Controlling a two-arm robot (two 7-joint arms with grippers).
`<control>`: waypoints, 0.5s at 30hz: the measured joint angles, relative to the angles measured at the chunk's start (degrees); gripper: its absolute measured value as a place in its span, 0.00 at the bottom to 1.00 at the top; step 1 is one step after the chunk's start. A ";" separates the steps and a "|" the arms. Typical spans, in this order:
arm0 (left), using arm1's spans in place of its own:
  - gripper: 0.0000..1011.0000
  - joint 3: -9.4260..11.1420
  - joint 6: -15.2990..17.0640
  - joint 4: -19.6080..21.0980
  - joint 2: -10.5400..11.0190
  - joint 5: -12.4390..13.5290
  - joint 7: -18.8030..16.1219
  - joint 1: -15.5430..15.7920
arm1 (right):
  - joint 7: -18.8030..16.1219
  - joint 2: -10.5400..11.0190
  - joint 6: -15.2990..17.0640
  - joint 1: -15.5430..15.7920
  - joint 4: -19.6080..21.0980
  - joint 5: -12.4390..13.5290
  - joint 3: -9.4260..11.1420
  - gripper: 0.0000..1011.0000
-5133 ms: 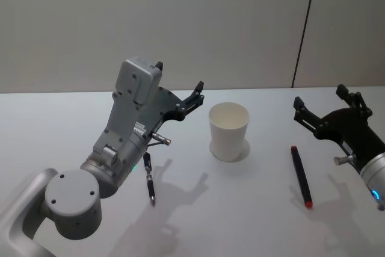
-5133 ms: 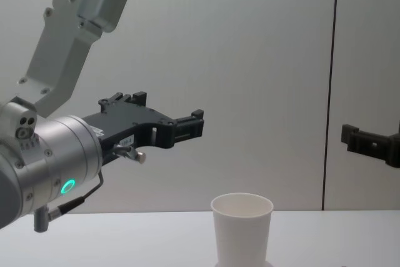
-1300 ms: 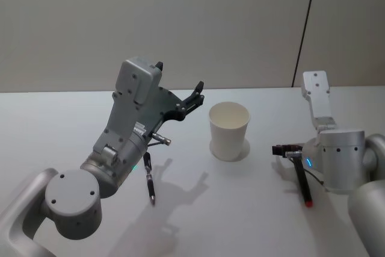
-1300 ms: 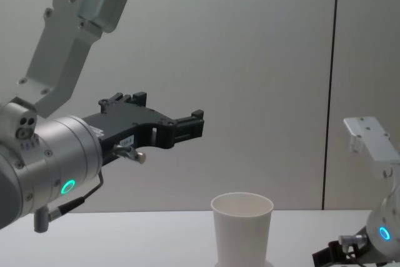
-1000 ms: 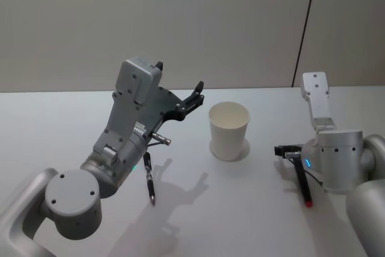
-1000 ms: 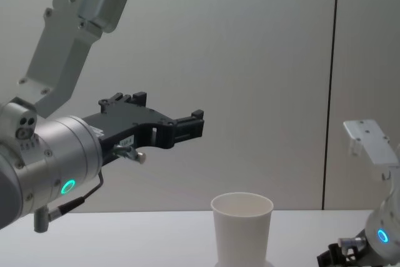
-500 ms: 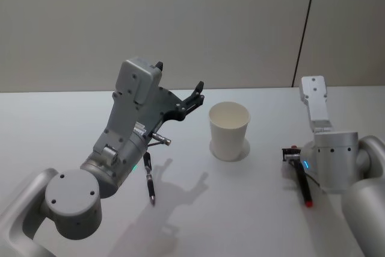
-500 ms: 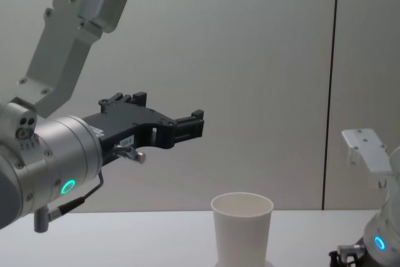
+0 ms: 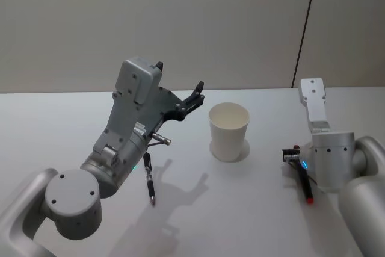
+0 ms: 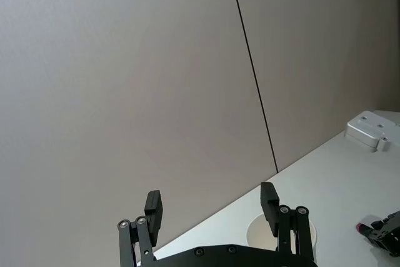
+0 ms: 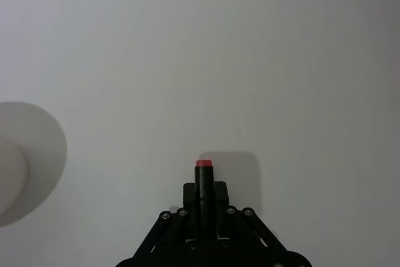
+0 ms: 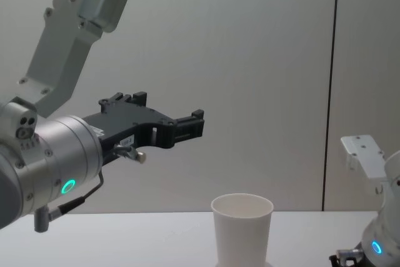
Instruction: Place the pen into the pen holder.
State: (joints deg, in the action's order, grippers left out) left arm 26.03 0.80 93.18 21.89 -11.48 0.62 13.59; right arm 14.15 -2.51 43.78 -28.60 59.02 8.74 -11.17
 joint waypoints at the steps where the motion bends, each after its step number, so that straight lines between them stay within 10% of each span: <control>1: 0.99 0.00 0.00 0.00 0.00 0.00 0.00 0.00 | -0.01 -0.02 -0.03 -0.04 -0.08 -0.02 0.03 0.16; 15: 0.99 0.00 0.00 0.00 0.00 0.00 0.00 0.00 | -1.62 0.06 -2.27 1.04 1.30 -0.93 0.41 0.16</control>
State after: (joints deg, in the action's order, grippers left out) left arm 26.03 0.80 93.18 21.89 -11.48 0.62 13.59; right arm 12.53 -2.45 41.51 -27.56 60.32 7.81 -10.76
